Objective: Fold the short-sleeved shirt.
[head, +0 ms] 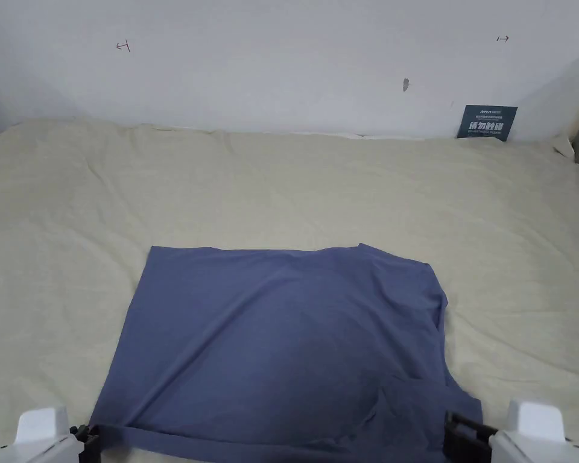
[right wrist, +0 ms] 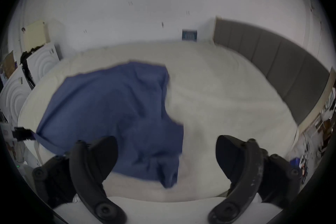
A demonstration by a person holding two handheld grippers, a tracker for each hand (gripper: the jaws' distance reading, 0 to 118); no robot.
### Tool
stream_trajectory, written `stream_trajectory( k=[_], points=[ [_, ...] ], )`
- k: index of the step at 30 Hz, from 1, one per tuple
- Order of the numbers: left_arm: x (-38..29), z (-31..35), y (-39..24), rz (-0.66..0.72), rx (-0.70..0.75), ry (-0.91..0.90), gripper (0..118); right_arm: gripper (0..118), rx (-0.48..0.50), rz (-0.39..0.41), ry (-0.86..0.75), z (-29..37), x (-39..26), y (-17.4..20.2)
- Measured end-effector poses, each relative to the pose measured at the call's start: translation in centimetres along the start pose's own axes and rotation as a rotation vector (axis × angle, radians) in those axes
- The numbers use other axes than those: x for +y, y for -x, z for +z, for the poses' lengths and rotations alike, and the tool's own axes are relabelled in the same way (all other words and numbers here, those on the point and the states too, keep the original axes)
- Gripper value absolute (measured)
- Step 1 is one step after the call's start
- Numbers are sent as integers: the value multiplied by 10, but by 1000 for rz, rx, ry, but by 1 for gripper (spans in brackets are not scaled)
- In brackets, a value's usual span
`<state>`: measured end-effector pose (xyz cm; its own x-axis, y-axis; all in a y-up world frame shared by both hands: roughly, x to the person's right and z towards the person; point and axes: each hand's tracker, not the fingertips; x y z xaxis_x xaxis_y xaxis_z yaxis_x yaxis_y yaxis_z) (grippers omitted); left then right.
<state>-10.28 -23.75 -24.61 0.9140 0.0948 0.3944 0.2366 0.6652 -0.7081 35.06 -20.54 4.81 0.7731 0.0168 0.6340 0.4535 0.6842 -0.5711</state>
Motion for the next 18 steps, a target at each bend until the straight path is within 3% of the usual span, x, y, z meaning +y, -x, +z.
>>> stream_trajectory(
  k=[3, 4, 6, 7, 8, 10, 13, 18],
  points=[
    [3, 2, -2, 9, -6, -8, 2, 111, -1, 1, 96, -25, -24, -1],
    [4, 2, -3, 11, -7, -8, 2, 105, -12, 13, 136, -34, -29, 0],
    [5, 1, -3, 11, -6, -3, 2, 77, -16, 10, 160, -45, -38, -2],
    [6, 1, -5, 9, -3, -1, 2, 54, -7, 5, 163, -47, -40, -3],
    [6, 1, -6, 8, -2, 0, 2, 39, 2, 3, 163, -49, -41, -5],
    [9, 0, -5, 11, -6, 5, 2, 21, 94, -25, 161, -55, -43, -10],
    [15, 2, -7, 16, -3, 4, 2, 12, 78, 4, 127, -45, -35, -3],
    [39, 5, -6, 41, -7, -29, 2, 10, 111, -1, 3, -20, 4, 0]
  ],
)
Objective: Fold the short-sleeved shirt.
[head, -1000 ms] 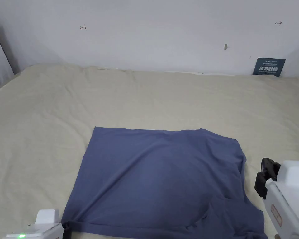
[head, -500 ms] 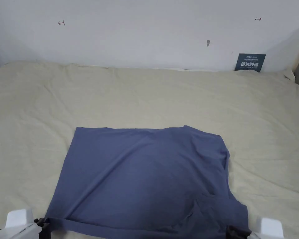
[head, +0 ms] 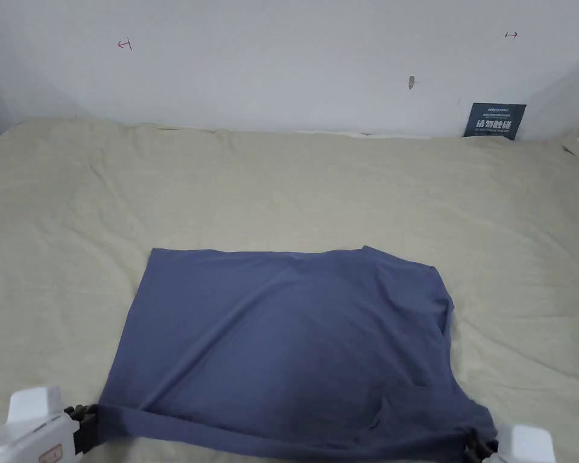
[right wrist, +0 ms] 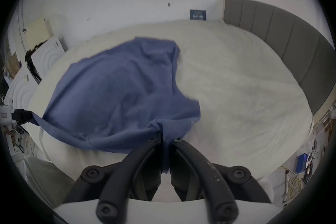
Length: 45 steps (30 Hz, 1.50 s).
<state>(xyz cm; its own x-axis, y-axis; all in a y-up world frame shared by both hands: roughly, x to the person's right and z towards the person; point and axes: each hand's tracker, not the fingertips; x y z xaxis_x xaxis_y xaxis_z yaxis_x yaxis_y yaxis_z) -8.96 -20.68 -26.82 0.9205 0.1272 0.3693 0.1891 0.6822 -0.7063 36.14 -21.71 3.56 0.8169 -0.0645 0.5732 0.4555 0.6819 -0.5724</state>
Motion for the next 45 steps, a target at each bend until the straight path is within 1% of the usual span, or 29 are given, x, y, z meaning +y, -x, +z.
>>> stream_trajectory(
  k=[3, 6, 10, 14, 19, 23, 26, 28, 29, 30, 31, 32, 33, 34, 35, 36, 37, 39, 41, 43, 45],
  points=[
    [26, -6, -4, -6, 4, -28, 2, 10, 4, 0, -69, 6, 37, 4],
    [55, -22, -7, -9, 15, -44, 2, 10, 5, -7, -85, -5, 71, 6],
    [90, -53, -18, -15, 17, -23, 2, 10, -15, 13, -57, -39, 110, 8],
    [112, -94, -31, -81, 40, 27, 2, 10, -31, 23, -8, -84, 136, 8],
    [123, -161, -33, -161, 80, 124, 2, 10, -56, 9, 77, -144, 151, 3],
    [121, -186, -32, -157, 93, 174, 2, 9, -56, -20, 149, -183, 150, -1],
    [115, -199, -30, -154, 100, 209, 2, 9, -73, -14, 205, -204, 140, -1],
    [115, -197, -33, -169, 108, 205, 2, 9, -76, -16, 214, -204, 133, 6],
    [117, -193, -36, -175, 109, 207, 8, 9, -79, -19, 206, -201, 133, 7],
    [118, -190, -37, -181, 111, 207, 19, 10, -83, -23, 195, -195, 135, 9],
    [121, -185, -38, -181, 115, 202, 44, 19, -77, -30, 187, -189, 139, 7],
    [123, -180, -38, -173, 115, 196, 72, 37, -72, -33, 174, -182, 141, 7],
    [128, -168, -40, -144, 97, 177, 95, 58, -67, -27, 146, -170, 145, 9],
    [131, -157, -42, -117, 71, 145, 115, 83, -63, -17, 102, -158, 148, 12],
    [134, -143, -45, -100, 52, 95, 117, 98, -63, -13, 61, -152, 153, 7],
    [138, -127, -48, -89, 34, 31, 115, 105, -57, -8, 7, -136, 157, 8],
    [142, -110, -53, -85, 17, -15, 113, 104, -45, -4, -52, -117, 161, 9],
    [149, -77, -61, -100, -5, -84, 113, 105, -37, -2, -136, -77, 169, 18],
    [151, -41, -72, -118, -18, -195, 113, 105, -19, 6, -235, -38, 174, 23],
    [147, -5, -81, -127, -16, -315, 113, 105, -3, 25, -344, 4, 175, 30],
    [142, 23, -89, -116, -13, -405, 112, 105, -11, 47, -426, 38, 172, 36]
  ],
)
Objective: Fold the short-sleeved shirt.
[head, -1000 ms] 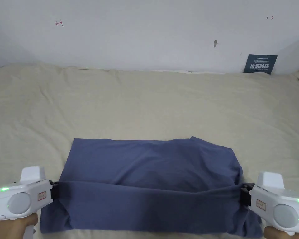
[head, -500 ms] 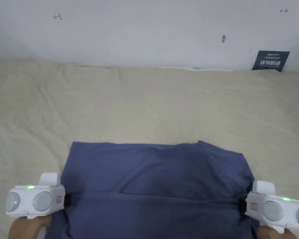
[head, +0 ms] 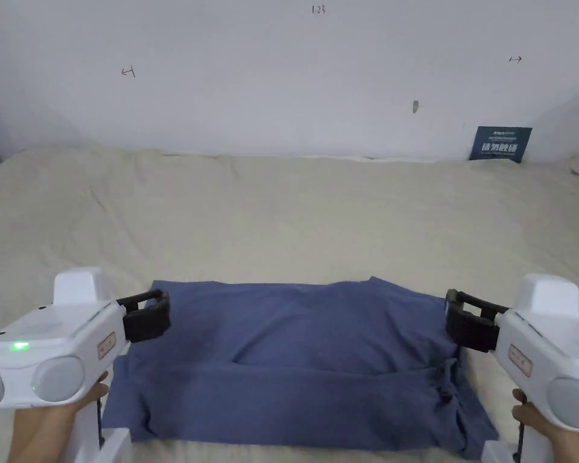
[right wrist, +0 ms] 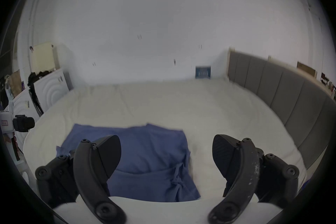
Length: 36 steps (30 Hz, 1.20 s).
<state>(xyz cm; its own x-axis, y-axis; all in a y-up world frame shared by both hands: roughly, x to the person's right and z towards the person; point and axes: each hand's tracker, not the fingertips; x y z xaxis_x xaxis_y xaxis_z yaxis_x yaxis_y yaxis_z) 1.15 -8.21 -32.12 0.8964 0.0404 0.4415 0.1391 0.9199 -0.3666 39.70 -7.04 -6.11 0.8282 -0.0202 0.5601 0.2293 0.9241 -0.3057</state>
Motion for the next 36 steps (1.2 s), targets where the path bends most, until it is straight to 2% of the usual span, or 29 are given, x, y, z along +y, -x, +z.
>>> stream_trajectory(
  k=[2, 3, 5, 7, 8, 9, 10, 11, 12, 15, 20, 27, 29, 30, 32, 33, 34, 36],
  points=[
    [4, 25, -5, 7, -33, -62, 104, 104, 2, 13, -73, 29, 8, 4],
    [4, 38, -8, 0, -46, -97, 95, 101, 10, 16, -104, 42, 10, 6],
    [2, 55, -16, -35, -40, -163, 60, 80, 13, 30, -158, 63, 11, 8],
    [-3, 71, -24, -94, -22, -219, 17, 55, -11, 57, -194, 77, 9, 11],
    [-4, 75, -28, -113, -17, -229, 11, 49, -20, 72, -205, 84, 7, 12],
    [-6, 79, -31, -129, -25, -232, 11, 49, -27, 93, -227, 89, 4, 14],
    [-9, 84, -33, -127, -34, -238, 1, 26, -41, 113, -246, 91, 2, 16],
    [-11, 87, -34, -129, -58, -237, 0, 10, -42, 126, -250, 93, -1, 16],
    [-11, 88, -36, -134, -77, -230, 0, 2, -50, 121, -252, 96, -4, 17],
    [-15, 92, -40, -134, -87, -209, 0, 1, -18, 81, -245, 96, -6, 15],
    [-15, 85, -38, -135, -77, -149, 0, 1, -31, 77, -242, 94, -5, 13],
    [-50, 34, 1, 0, -88, 180, 0, 1, -21, 62, -201, 81, -9, 7],
    [-66, 19, 15, 22, -65, 272, 7, 1, -21, 62, -185, 76, -12, 7],
    [-75, 11, 23, 38, -52, 295, 20, 2, -22, 62, -175, 74, -14, 7],
    [-88, -3, 37, 61, -29, 363, 82, 2, -23, 64, -157, 67, -17, 7],
    [-95, -10, 43, 87, -10, 382, 105, 2, -24, 66, -146, 63, -19, 7],
    [-101, -18, 49, 105, 1, 418, 118, 2, -23, 67, -136, 59, -21, 6],
    [-111, -31, 58, 134, 30, 468, 116, 2, -22, 69, -115, 51, -24, 6]
  ],
)
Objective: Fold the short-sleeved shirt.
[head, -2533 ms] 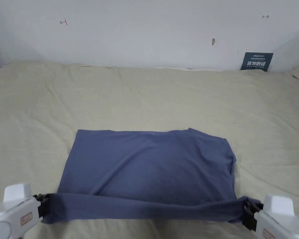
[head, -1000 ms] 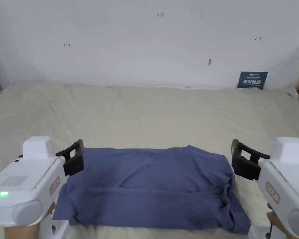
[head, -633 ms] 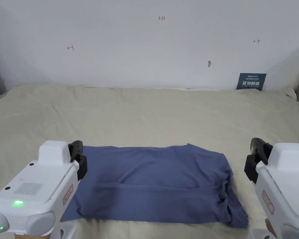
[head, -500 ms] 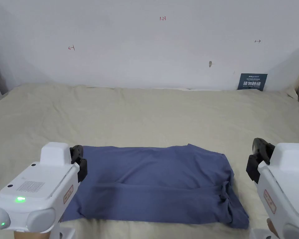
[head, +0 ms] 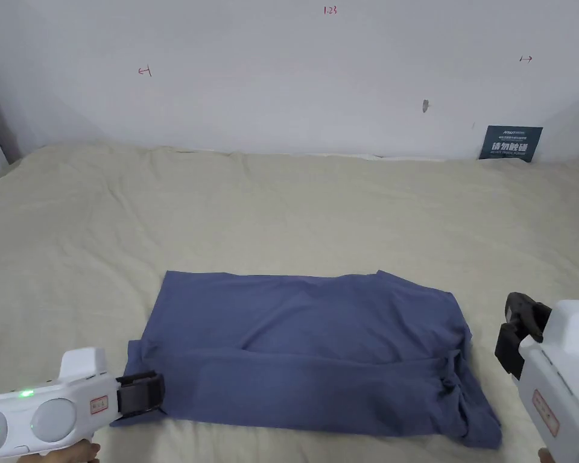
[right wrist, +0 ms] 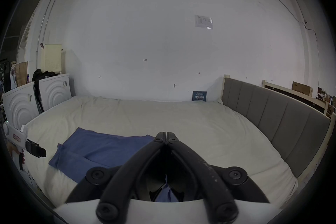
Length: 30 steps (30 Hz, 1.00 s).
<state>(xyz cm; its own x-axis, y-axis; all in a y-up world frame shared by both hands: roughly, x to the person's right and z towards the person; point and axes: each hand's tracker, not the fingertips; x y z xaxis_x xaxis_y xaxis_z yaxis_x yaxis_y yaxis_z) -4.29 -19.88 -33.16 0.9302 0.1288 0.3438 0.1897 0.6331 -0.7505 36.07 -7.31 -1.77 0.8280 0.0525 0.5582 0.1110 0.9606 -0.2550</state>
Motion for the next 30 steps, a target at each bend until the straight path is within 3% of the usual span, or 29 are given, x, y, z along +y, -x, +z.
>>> stream_trajectory(
  k=[6, 8, 10, 13, 15, 17, 18, 19, 20, 22, 26, 27, 29, 30],
  points=[
    [-3, -50, 17, 5, 97, 111, 109, 2, 3, -10, 53, -18, -11, -1],
    [-8, -58, 16, -13, 98, 119, 79, 2, -3, -10, 68, -22, -14, -2],
    [-13, -67, 10, -58, 115, 163, 35, 2, -11, -8, 86, -26, -18, -4],
    [-23, -65, 1, -117, 102, 120, 12, 2, -19, -14, 117, -33, -24, -8],
    [-22, -65, -2, -122, 79, 124, 6, 3, -26, -18, 152, -40, -30, -13],
    [-22, -63, -3, -129, 80, 110, 5, 19, -29, -37, 214, -49, -40, -18],
    [-21, -59, -3, -136, 74, 80, 5, 38, -27, -51, 247, -55, -47, -20],
    [-19, -54, -2, -133, 75, 59, 5, 67, -16, -55, 300, -62, -55, -23],
    [-17, -50, 0, -129, 72, 45, 5, 86, -15, -70, 350, -70, -64, -25],
    [-9, -41, 4, -103, 50, 22, 5, 115, -25, -94, 448, -88, -88, -27],
    [2, -30, 9, -95, 38, -5, 5, 110, -43, -79, 625, -122, -136, -28],
    [3, -30, 10, -96, 36, -8, 5, 102, -45, -70, 669, -130, -146, -28],
    [3, -25, 8, -95, 34, -7, 5, 73, -43, -96, 713, -139, -161, -30],
    [2, -26, 8, -94, 34, -3, 5, 65, -45, -146, 725, -137, -162, -28]
  ],
)
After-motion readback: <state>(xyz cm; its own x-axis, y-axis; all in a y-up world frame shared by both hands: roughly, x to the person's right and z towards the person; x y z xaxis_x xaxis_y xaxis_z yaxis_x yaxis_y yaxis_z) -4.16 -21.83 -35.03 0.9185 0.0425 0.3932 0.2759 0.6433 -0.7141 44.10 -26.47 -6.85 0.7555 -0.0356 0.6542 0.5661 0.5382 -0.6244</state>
